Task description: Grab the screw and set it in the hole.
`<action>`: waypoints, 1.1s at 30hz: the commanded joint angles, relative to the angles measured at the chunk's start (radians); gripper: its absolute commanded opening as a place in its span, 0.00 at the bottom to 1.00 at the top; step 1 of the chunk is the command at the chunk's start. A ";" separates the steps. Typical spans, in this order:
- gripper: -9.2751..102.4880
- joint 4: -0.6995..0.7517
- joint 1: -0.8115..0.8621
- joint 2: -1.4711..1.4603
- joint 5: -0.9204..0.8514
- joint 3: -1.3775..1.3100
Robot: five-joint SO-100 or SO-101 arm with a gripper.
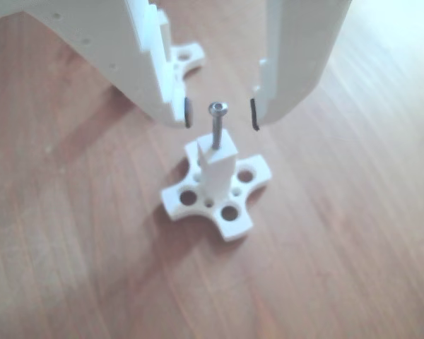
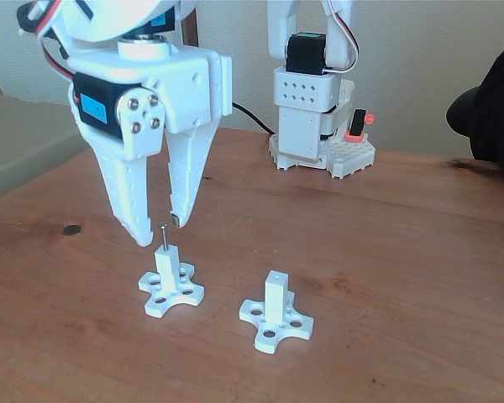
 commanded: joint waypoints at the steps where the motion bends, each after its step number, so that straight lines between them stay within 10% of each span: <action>1: 0.17 0.006 -0.008 0.020 0.003 -0.091; 33: 0.15 -0.014 -0.006 -0.015 0.002 -0.104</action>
